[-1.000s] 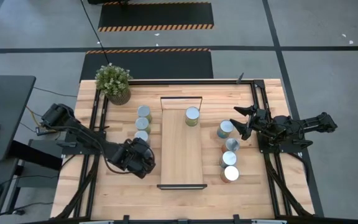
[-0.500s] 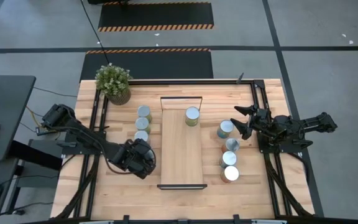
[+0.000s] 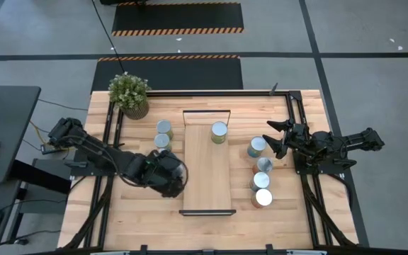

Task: Pick and place cans onto a shelf
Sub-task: Put the canned corn on the shelf

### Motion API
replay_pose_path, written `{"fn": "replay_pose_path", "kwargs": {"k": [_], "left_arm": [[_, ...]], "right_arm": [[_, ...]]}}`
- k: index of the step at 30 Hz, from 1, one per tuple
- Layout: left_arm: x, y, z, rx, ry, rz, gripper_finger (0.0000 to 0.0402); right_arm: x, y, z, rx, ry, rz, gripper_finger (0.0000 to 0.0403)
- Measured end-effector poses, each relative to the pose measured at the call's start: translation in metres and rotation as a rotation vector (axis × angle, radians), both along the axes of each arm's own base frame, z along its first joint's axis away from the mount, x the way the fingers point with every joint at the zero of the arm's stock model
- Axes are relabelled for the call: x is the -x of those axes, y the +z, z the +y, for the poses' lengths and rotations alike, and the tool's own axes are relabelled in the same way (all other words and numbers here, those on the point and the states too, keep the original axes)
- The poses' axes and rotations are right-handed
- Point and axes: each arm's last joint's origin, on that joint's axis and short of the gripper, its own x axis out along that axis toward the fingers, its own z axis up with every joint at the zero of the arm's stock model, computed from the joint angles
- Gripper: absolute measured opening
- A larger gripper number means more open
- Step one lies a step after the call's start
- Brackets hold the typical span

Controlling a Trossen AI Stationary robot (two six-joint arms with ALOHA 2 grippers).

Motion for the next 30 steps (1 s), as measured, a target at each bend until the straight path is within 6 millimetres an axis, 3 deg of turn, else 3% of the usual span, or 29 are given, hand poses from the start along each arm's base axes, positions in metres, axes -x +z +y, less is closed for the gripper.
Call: {"fn": "replay_pose_path", "kwargs": {"k": [10, 14, 23, 30], "left_arm": [[-0.068, -0.030, 0.041, 0.105, -0.142, -0.044, 0.0323], [-0.096, -0.034, 0.055, 0.121, -0.208, -0.027, 0.0323], [-0.153, -0.039, 0.048, 0.054, -0.389, -0.007, 0.0323], [-0.164, -0.046, 0.039, 0.043, -0.458, 0.018, 0.0324]], "right_arm": [[0.000, 0.000, 0.000, 0.000, 0.000, -0.001, 0.0378], [0.000, 0.000, 0.000, 0.000, 0.000, -0.002, 0.0378], [0.000, 0.000, 0.000, 0.000, 0.000, -0.002, 0.0378], [0.000, 0.001, 0.000, -0.002, 0.000, -0.009, 0.0378]]}}
